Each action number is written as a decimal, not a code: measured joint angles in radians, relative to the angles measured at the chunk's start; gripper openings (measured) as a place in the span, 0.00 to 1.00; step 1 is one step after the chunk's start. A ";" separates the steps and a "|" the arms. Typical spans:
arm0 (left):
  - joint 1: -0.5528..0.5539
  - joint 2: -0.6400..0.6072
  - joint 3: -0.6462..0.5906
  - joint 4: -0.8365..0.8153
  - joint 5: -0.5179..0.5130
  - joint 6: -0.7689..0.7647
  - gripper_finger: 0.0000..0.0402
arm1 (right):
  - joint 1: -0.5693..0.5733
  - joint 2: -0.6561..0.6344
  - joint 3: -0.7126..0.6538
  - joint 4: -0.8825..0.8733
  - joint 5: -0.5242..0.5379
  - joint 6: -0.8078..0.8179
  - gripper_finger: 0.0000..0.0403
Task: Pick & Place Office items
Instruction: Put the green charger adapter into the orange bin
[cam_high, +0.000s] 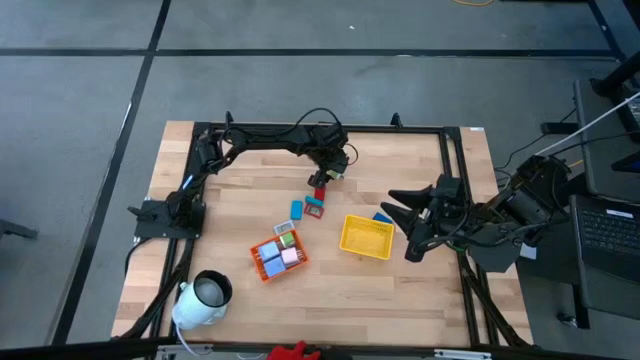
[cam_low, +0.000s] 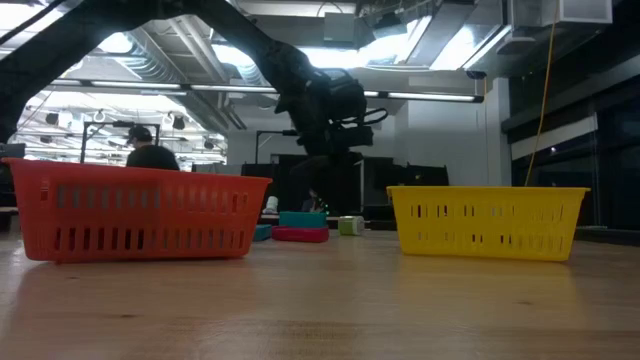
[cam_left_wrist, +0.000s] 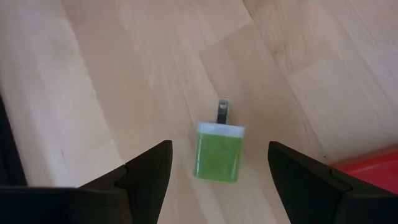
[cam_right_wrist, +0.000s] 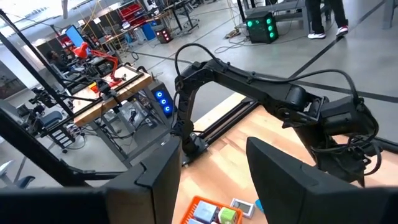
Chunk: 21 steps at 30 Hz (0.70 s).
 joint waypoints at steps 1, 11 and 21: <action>0.000 0.000 0.001 0.006 0.000 0.001 0.65 | 0.000 0.000 0.000 0.000 -0.005 0.000 0.46; 0.003 0.006 0.001 0.046 0.000 -0.001 0.65 | 0.000 0.000 0.000 0.000 -0.025 0.006 0.46; 0.003 0.006 0.001 0.059 0.010 -0.025 0.65 | 0.000 0.000 0.000 0.000 -0.053 0.030 0.46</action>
